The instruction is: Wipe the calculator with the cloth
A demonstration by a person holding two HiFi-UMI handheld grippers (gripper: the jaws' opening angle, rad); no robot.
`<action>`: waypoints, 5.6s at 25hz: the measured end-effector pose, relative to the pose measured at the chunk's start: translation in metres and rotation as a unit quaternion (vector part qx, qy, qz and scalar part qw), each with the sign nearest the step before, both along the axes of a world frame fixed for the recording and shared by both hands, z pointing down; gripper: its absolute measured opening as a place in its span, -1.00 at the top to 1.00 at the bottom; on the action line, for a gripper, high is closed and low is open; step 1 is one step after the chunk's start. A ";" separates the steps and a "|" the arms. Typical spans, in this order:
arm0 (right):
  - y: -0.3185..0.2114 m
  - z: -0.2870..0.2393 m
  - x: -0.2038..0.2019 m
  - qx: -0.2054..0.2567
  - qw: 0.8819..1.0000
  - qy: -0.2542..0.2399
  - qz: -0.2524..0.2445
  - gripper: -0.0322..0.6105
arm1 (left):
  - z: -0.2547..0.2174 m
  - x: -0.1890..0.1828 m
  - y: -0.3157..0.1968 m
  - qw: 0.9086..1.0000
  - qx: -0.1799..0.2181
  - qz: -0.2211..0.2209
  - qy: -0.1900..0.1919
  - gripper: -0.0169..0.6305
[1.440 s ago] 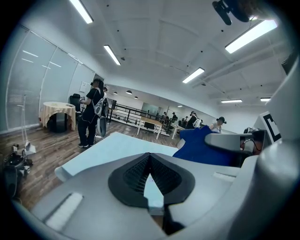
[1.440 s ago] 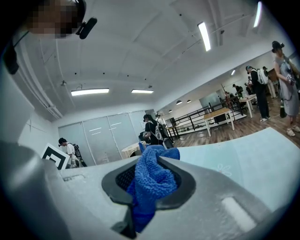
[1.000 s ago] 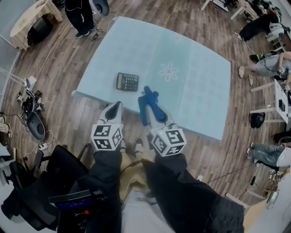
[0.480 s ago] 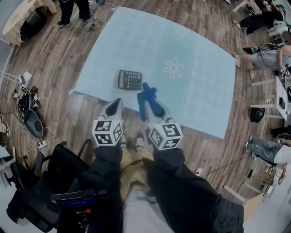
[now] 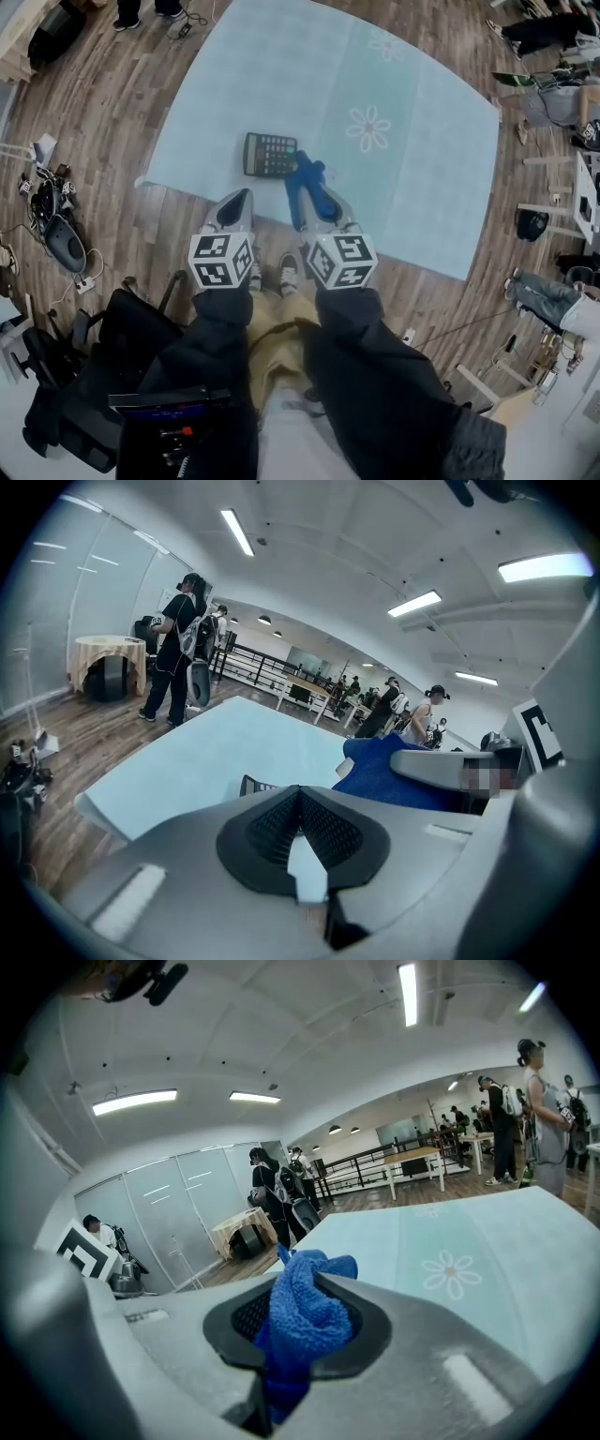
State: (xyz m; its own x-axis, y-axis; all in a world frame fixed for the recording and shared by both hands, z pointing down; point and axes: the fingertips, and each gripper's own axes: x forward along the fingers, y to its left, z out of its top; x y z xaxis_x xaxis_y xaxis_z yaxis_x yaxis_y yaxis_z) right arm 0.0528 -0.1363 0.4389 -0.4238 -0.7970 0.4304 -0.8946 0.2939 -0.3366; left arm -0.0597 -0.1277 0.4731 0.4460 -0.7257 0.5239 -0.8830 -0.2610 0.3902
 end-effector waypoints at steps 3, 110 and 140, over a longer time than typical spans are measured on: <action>-0.009 0.012 0.000 -0.009 1.000 0.001 0.001 0.73 | 0.011 0.000 -0.004 1.000 -0.010 0.000 -0.002 0.94; -0.112 0.147 -0.097 -0.020 0.994 0.044 -0.098 0.73 | 0.105 -0.068 0.019 0.993 -0.102 -0.064 -0.011 0.95; -0.064 0.001 -0.128 0.066 0.989 -0.073 -0.111 0.73 | 0.049 -0.088 0.024 0.996 -0.041 -0.081 -0.004 0.95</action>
State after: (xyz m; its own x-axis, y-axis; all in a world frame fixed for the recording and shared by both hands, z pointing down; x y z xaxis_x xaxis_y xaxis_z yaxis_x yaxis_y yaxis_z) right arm -0.0751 -0.2001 0.4399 -0.6440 -0.7226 0.2512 -0.7484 0.5269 -0.4030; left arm -0.1476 -0.1036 0.5222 0.3211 -0.7421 0.5883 -0.9144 -0.0813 0.3965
